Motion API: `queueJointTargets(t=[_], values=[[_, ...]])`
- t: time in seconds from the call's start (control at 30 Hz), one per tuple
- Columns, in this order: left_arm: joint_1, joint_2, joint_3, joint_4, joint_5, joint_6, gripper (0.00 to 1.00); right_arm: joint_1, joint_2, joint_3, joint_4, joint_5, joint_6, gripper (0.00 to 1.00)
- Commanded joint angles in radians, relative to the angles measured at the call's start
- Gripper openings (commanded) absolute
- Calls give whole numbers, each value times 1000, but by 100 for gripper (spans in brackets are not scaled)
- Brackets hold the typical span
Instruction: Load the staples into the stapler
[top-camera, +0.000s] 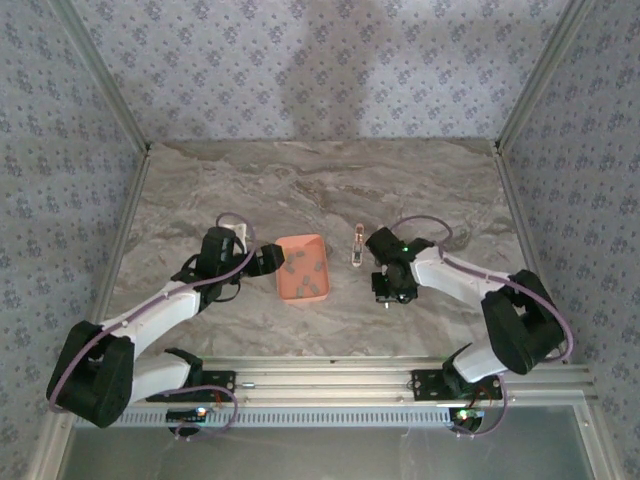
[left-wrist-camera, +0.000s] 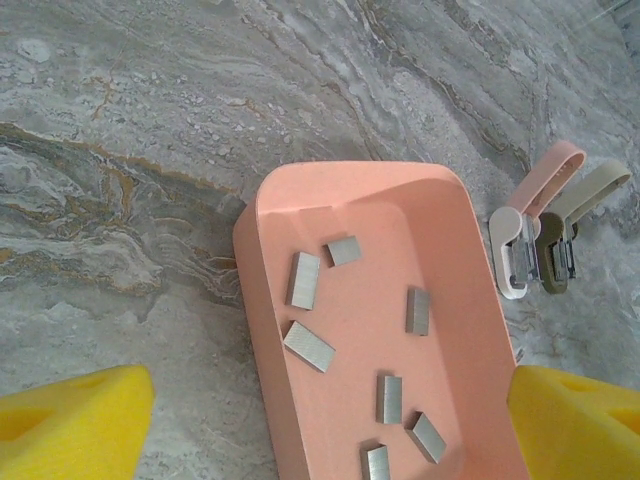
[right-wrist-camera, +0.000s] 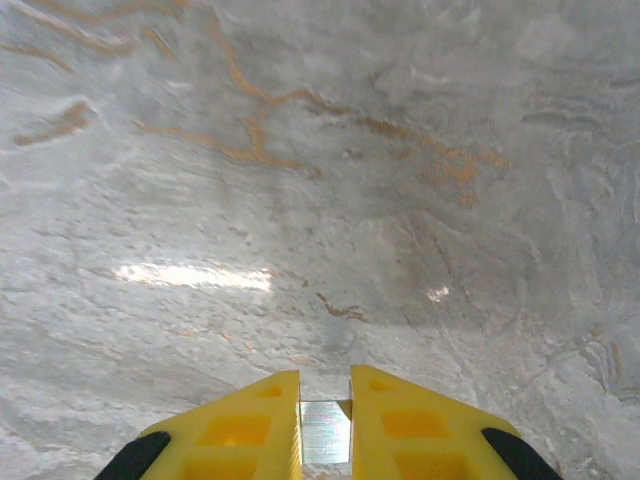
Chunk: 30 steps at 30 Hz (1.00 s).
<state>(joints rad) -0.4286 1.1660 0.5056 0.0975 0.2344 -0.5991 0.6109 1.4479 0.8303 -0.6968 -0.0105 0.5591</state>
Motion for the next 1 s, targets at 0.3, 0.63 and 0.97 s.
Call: queueJointTargets(t=[0.3, 0.63, 0.97], values=[[-8, -32, -29, 97, -22, 7, 94, -18, -107, -34, 167, 38, 39, 15], [-7, -31, -40, 214, 30, 19, 96, -48, -113, -20, 277, 23, 19, 15], [-7, -28, -58, 290, 6, 19, 99, -72, -97, 2, 329, 90, -39, 15]])
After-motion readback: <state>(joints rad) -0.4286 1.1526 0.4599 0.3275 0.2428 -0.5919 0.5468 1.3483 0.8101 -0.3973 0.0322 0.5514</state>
